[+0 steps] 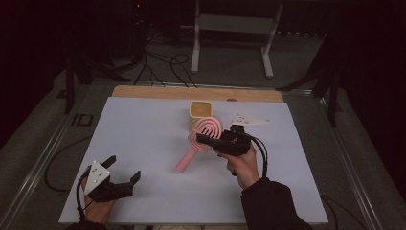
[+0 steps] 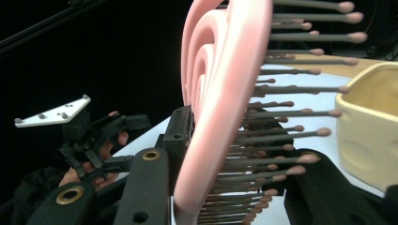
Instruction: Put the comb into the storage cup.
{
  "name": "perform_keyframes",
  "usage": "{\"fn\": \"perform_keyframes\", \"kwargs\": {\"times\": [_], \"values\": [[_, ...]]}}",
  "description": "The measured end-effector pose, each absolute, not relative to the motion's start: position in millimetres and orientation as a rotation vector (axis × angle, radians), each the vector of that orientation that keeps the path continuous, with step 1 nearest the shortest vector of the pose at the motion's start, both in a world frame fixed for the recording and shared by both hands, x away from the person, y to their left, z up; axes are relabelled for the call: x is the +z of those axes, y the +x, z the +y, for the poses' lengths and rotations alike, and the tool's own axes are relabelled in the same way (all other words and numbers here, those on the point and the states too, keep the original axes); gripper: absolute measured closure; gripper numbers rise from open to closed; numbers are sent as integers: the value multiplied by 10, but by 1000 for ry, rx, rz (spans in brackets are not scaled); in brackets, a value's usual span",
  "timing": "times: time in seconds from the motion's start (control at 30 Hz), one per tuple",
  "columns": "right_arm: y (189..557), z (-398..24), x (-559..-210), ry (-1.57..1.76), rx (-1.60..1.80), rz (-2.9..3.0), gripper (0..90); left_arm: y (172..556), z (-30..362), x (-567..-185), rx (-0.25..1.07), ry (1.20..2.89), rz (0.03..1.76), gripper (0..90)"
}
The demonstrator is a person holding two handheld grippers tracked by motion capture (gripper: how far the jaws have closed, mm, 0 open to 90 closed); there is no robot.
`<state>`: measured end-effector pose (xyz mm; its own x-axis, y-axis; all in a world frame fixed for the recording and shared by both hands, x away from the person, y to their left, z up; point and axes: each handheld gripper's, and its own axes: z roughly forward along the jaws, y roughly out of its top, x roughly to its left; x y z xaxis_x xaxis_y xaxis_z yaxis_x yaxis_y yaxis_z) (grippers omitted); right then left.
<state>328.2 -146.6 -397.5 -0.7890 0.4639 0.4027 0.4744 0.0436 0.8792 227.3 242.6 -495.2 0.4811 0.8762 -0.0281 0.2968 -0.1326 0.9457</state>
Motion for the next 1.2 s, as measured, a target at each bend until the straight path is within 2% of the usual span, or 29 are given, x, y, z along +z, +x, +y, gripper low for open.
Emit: {"fn": "perform_keyframes", "kwargs": {"times": [1.2], "values": [[3436,-1466,-3725,-1055,-1935,-2260,634,2278,2344,-4993,743,1704,1023,0]]}}
